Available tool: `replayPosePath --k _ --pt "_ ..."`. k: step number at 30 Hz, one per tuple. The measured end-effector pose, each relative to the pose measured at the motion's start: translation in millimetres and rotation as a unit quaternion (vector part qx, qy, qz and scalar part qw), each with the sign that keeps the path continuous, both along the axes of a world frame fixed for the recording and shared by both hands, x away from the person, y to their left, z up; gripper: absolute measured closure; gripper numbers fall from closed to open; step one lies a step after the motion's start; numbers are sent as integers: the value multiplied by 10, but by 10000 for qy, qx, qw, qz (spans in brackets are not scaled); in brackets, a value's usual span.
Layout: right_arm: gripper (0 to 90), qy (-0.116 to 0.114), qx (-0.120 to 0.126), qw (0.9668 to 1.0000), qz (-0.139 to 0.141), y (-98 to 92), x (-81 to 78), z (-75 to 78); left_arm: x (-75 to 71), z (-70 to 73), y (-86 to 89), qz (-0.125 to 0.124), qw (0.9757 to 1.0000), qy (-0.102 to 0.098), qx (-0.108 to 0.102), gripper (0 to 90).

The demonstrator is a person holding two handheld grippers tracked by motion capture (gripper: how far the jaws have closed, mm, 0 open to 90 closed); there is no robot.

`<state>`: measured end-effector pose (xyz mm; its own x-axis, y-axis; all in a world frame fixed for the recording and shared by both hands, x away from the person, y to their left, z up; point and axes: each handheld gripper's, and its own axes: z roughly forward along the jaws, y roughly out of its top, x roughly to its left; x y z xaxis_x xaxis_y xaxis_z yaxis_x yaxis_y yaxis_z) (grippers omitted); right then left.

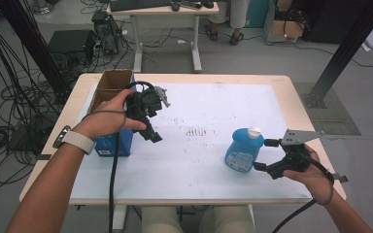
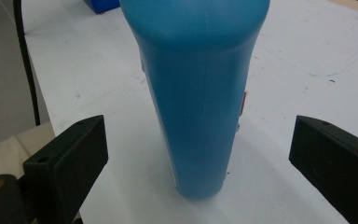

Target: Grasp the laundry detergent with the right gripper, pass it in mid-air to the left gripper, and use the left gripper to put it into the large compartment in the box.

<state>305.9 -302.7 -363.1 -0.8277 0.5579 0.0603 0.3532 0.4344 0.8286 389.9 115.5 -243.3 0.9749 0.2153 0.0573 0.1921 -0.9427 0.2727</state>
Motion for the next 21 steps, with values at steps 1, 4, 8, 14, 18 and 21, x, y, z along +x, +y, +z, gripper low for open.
replayPosePath --k 1,4,8,14,18,21 --pt "44 2 -5 10000 -2 0 0 -2 0 0 1 5 10000 -1 -4 103" --pt "44 41 20 10000 -10 4 1 -8 -2 0 3 22 10000 1 -9 103" --pt "46 41 15 10000 6 7 5 -7 0 4 5 2 10000 0 5 103" --pt "47 39 9 10000 15 10 5 -3 -3 6 8 17 10000 0 6 103" --pt "47 70 53 10000 -15 22 -3 1 -6 6 11 28 10000 10 6 103" --pt "47 132 69 9999 -84 30 -15 3 -9 6 11 33 10000 11 -5 103"
